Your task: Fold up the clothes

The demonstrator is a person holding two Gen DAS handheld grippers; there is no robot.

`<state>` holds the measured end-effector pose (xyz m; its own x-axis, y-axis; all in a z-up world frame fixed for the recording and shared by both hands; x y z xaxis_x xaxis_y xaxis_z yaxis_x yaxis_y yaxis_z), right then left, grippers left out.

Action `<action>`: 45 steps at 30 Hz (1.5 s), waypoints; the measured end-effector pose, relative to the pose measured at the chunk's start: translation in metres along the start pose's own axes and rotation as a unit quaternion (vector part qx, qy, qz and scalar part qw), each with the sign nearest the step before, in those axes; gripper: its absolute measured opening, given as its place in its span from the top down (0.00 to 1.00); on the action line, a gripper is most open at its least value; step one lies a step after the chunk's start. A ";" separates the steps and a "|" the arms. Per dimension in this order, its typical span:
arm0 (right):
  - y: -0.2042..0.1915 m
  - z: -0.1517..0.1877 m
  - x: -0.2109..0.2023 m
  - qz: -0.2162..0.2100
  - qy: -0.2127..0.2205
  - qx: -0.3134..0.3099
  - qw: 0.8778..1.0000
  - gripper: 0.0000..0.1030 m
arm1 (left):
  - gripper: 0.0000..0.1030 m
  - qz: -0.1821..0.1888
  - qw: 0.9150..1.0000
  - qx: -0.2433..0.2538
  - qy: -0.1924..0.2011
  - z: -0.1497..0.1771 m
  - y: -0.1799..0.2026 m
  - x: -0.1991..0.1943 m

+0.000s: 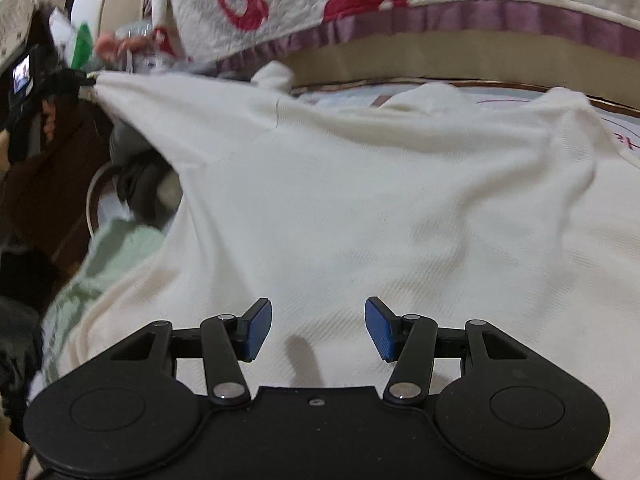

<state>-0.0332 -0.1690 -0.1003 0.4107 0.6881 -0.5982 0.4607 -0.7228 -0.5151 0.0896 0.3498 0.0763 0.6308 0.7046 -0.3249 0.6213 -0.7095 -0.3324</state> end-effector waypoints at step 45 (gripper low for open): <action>0.223 -0.101 -0.051 0.181 0.068 -0.041 0.980 0.72 | 0.52 0.397 0.841 0.272 -0.249 0.060 0.440 -0.123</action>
<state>0.1280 -0.3589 -0.1227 0.6568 0.3938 -0.6431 0.3248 -0.9174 -0.2301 0.2573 -0.0486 -0.0833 0.3896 0.0232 -0.9207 -0.2934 -0.9445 -0.1479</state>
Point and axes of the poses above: each gripper's, at about its wrist camera, not at the fingertips, and x roughly the way its jaws point, y to its right, z to its underside, the point moved 1 cm from there along x, roughly the way its jaws point, and after that the axes turned 9 degrees about -z, right-handed, at the moved point
